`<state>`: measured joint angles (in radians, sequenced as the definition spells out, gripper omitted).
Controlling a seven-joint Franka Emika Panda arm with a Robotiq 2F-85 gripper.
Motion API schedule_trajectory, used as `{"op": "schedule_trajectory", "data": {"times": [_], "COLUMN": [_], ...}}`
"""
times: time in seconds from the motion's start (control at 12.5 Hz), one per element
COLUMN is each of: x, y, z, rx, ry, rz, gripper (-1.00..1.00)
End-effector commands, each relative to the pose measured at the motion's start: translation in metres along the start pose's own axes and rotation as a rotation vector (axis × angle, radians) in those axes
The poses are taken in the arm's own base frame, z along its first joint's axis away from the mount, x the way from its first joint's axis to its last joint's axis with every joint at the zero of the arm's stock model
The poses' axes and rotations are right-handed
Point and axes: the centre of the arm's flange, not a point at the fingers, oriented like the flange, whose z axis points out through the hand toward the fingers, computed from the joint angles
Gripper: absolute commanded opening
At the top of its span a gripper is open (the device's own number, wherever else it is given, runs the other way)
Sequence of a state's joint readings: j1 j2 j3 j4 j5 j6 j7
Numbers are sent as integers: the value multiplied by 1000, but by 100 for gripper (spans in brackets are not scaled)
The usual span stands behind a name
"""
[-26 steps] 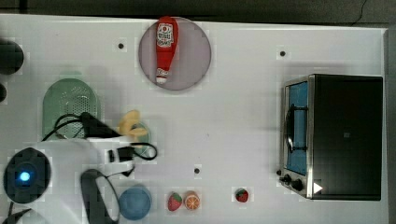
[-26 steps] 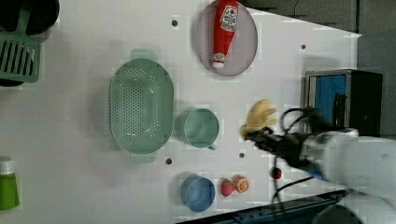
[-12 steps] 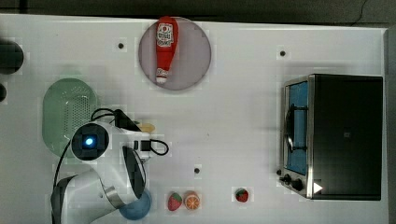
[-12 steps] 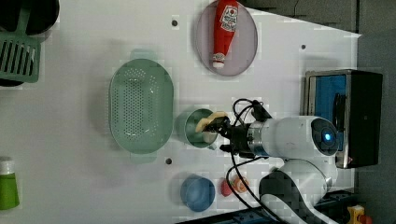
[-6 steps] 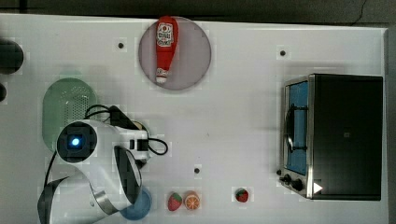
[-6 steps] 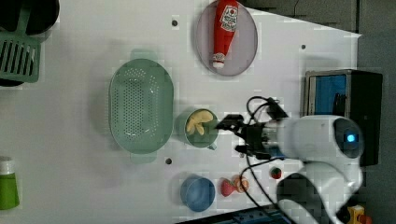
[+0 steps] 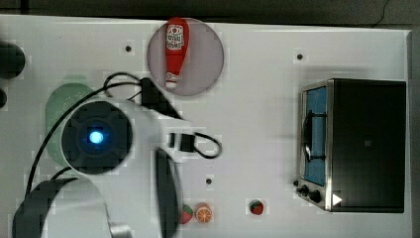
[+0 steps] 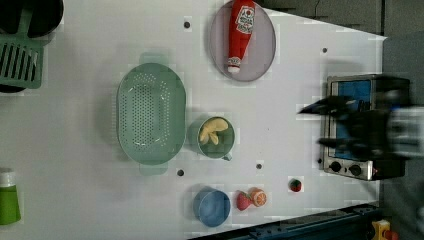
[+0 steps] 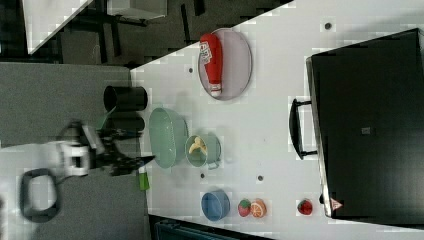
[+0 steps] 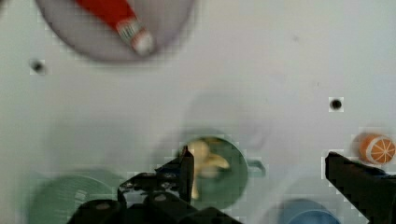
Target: Pick Banana and place it in mug.
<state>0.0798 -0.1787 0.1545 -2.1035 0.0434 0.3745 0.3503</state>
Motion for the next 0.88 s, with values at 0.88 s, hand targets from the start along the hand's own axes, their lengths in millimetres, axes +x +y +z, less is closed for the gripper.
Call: {"op": "schedule_trajectory", "data": {"times": [0.88], "x": [127], "y": [127], "z": [-83], "rx": [-51], "ry": [-46], "rz": [-26], "gripper": [100]}}
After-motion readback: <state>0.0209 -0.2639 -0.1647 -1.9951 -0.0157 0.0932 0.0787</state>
